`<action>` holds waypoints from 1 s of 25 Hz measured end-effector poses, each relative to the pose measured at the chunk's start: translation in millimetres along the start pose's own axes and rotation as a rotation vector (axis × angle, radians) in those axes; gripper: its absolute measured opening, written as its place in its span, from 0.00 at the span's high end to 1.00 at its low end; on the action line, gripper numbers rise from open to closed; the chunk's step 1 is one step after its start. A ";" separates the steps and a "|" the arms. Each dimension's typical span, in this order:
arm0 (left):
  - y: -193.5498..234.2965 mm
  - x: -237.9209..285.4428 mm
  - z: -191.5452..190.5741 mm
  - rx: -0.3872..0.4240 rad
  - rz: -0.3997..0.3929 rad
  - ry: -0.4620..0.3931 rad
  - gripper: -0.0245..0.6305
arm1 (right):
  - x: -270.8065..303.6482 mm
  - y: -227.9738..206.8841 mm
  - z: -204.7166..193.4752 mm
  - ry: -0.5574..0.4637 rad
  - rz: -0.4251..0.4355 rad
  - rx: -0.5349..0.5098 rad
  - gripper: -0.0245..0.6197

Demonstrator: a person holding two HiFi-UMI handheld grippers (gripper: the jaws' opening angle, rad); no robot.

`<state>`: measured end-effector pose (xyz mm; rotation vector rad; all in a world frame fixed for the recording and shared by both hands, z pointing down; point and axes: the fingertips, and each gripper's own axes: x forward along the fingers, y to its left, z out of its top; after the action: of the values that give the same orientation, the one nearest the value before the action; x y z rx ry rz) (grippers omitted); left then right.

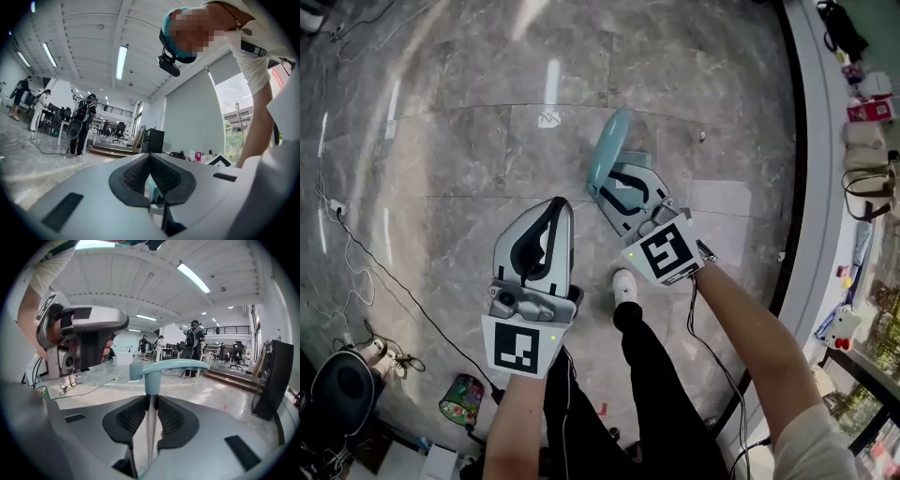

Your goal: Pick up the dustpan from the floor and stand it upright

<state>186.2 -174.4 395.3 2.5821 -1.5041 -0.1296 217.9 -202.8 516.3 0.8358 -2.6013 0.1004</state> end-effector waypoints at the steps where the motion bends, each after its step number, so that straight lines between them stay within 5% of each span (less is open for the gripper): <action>1: -6.6 7.5 3.2 0.005 -0.006 0.003 0.95 | -1.6 1.0 -0.3 -0.004 0.011 0.006 0.82; 6: -31.5 25.1 23.4 0.042 -0.021 0.026 0.95 | -14.3 9.9 -2.7 0.002 0.079 0.056 0.82; 12: -51.2 18.6 55.4 0.096 -0.017 0.049 0.95 | -72.2 -20.5 45.3 -0.096 -0.053 0.198 0.82; 21: -147.1 -9.5 199.9 0.087 0.022 -0.001 0.95 | -250.2 -24.1 241.2 -0.416 -0.162 0.210 0.93; 25: -174.7 -38.2 256.3 0.147 0.026 -0.024 0.95 | -300.5 -1.2 306.0 -0.442 -0.149 0.154 0.93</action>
<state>278.7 -78.4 112.6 2.6806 -1.6127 -0.0484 331.8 -98.1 116.2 1.2224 -2.9527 0.0818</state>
